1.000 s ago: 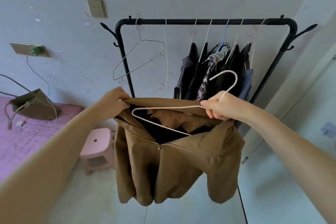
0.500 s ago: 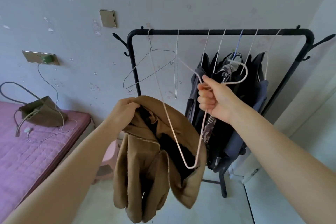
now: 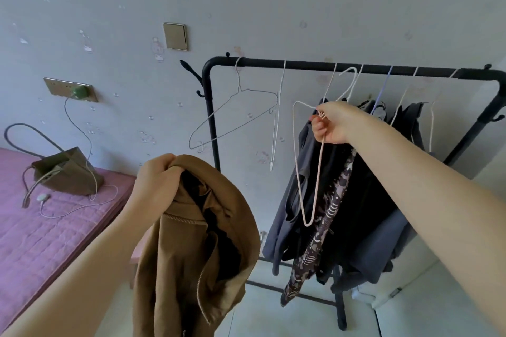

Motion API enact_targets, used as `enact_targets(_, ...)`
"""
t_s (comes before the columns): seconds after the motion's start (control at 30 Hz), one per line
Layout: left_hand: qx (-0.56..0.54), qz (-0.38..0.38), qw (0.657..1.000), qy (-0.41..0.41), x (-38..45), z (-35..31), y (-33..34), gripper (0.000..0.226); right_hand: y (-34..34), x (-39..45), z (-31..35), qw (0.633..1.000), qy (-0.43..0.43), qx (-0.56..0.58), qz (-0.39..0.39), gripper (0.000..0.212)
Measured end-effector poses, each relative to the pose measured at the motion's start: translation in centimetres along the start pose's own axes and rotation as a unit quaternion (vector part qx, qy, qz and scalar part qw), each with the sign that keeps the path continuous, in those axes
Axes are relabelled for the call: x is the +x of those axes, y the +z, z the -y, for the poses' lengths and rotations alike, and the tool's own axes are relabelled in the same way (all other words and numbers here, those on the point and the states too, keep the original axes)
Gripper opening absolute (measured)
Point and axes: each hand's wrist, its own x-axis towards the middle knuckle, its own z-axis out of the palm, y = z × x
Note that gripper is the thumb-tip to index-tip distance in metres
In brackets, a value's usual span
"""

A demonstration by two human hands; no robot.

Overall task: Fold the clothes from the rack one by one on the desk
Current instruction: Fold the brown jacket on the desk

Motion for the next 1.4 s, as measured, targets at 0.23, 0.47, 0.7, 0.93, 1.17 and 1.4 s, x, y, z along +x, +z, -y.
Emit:
enact_targets(0.23,0.019,-0.103,0.994,-0.034,3.2,-0.4,-1.7,0.021,1.5,7.6,5.6,0.998,-0.023,-0.054,-0.015,0.019)
enact_targets(0.47,0.003,-0.169,0.984,-0.062,5.2,-1.2,-1.0,0.023,1.8,13.8,6.1,0.996,-0.011,-0.088,-0.012,0.018)
enact_targets(0.7,0.010,-0.189,0.979,-0.070,6.1,-1.2,-0.5,0.023,1.3,15.2,4.8,0.971,-0.022,-0.238,-0.019,0.020)
enact_targets(0.93,-0.003,-0.190,0.979,-0.067,6.1,-2.3,-1.5,0.023,2.5,11.2,3.3,0.845,-0.163,-0.499,-0.104,0.038)
enact_targets(1.17,-0.014,-0.181,0.982,-0.059,4.5,-2.7,-3.7,0.026,6.4,1.9,-1.9,0.820,-0.238,-0.520,0.023,0.060)
enact_targets(1.4,-0.064,-0.207,0.976,-0.038,1.5,-2.2,-8.1,0.025,10.3,-3.9,-13.6,0.732,-0.140,-0.614,0.259,0.070)
